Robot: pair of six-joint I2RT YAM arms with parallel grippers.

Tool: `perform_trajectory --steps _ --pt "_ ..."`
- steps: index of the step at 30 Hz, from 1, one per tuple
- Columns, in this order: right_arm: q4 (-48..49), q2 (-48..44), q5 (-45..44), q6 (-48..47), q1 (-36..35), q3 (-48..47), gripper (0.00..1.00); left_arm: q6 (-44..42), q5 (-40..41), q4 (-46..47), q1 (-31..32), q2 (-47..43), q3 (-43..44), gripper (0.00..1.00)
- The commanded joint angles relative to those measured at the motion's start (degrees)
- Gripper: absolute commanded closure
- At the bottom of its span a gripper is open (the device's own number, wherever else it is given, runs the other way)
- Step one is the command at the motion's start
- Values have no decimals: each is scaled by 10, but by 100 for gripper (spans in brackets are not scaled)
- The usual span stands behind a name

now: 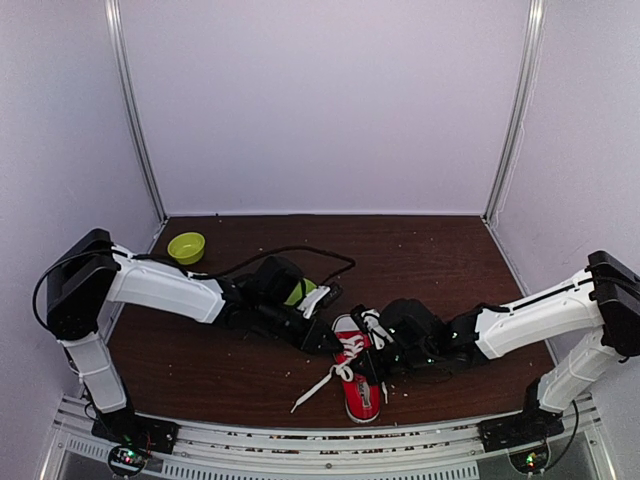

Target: Tie the shoes

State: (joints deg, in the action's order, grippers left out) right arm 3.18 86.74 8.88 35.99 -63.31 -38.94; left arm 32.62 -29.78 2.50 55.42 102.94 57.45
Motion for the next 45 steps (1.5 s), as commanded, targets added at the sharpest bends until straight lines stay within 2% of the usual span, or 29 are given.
perform_trajectory --steps 1,14,32,45 --pt "5 -7 -15 1 -3 11 100 4 -26 -10 -3 26 19 76" --pt "5 -7 -15 1 -3 12 100 -19 -79 -27 0 59 48 82" --pt "9 -8 -13 1 -2 15 100 -2 -116 10 9 75 47 80" --pt "6 -9 -11 0 -3 15 100 10 -132 36 9 81 46 74"
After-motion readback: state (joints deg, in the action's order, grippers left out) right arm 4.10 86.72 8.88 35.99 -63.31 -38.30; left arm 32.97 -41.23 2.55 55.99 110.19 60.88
